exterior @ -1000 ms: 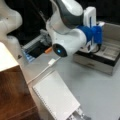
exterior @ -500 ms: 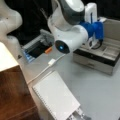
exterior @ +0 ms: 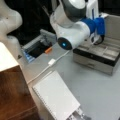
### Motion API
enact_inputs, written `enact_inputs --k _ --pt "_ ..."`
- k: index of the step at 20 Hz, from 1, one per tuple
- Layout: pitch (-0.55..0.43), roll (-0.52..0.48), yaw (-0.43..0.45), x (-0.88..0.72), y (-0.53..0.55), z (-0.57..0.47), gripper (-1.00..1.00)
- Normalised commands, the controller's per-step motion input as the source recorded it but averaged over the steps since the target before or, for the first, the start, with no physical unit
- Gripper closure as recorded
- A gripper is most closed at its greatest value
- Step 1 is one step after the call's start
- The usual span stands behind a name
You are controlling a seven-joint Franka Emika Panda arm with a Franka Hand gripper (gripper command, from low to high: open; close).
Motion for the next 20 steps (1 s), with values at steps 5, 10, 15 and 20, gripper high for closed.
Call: enact_inputs --k 5,10,15,20 --pt "0.106 0.045 -0.349 -0.38 0.26 0.14 1.00" --pt "0.109 0.008 -0.360 -0.36 0.29 0.14 -1.00" --pt "0.121 -0.033 -0.365 -0.35 0.37 0.18 -1.00" --pt "0.123 -0.088 -0.367 -0.28 0.32 0.20 -1.00"
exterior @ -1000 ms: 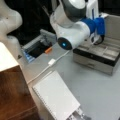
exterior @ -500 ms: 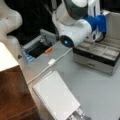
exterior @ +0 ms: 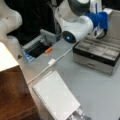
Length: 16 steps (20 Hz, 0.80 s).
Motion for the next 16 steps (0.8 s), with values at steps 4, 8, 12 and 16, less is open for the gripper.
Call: enact_inputs --k 4,8,12,16 --pt "0.131 -0.045 -0.366 -0.20 0.19 0.18 -1.00" --pt "0.118 0.006 -0.365 -0.11 0.17 0.13 -1.00" --pt "0.112 0.039 -0.358 -0.07 0.21 0.09 -1.00" --pt "0.103 0.009 -0.335 -0.04 0.30 0.04 -1.00"
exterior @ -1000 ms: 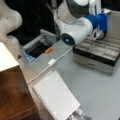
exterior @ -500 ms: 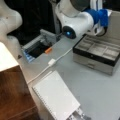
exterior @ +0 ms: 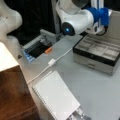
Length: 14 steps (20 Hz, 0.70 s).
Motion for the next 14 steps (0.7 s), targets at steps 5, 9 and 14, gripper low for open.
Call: enact_inputs --k 5,9,14 --pt "0.075 -0.030 -0.282 -0.02 0.34 -0.01 -1.00" --pt "0.064 -0.010 -0.240 0.00 0.26 0.06 -1.00" --pt "0.090 0.041 -0.210 -0.01 0.09 0.09 -1.00"
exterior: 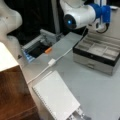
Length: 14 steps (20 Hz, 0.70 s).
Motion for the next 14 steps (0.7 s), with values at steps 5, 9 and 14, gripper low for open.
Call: enact_inputs --k 5,9,14 --pt "0.160 0.027 -0.140 -0.13 -0.17 0.17 -1.00" --pt "0.217 -0.075 -0.037 -0.23 -0.39 0.25 -1.00" --pt "0.183 -0.185 0.078 -0.17 -0.47 0.23 -1.00"
